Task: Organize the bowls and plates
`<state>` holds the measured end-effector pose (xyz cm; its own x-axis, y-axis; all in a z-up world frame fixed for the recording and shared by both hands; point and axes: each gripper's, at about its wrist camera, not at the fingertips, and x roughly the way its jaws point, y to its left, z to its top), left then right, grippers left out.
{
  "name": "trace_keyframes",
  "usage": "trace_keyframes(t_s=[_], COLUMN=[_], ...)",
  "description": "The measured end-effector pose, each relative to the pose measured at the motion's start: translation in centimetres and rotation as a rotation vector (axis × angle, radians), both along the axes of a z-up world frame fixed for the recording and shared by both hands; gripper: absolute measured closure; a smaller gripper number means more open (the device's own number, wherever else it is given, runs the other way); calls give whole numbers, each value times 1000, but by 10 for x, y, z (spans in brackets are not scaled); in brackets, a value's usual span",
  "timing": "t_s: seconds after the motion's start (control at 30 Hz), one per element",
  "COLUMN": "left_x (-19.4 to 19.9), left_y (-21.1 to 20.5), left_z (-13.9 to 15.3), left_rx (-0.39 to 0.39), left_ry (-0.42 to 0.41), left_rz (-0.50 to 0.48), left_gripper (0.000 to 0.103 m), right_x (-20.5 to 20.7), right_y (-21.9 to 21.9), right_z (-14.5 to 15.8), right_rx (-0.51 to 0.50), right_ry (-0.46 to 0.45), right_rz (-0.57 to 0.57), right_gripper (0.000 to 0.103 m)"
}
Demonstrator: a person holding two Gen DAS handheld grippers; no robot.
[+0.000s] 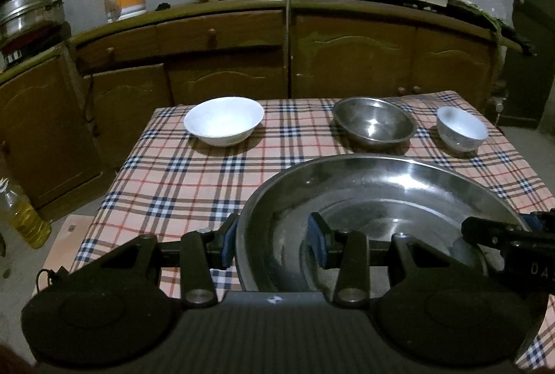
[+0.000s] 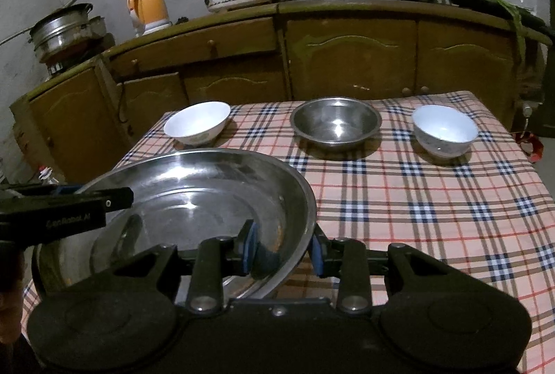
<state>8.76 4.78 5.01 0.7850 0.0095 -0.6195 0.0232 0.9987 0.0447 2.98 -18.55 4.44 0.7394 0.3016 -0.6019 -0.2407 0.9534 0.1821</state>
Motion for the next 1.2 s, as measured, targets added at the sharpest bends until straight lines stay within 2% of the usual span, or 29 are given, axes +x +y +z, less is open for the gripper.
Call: trace_keyframes(t_s=[1.2], left_x=[17], left_y=[102], left_z=[-62], left_rx=[14], left_ry=[117], left_rz=[145], left_gripper=[61], right_x=[39], right_y=[118], right_z=[-58], right_rx=[-50], right_ry=[71], right_rz=[188], right_gripper=[63])
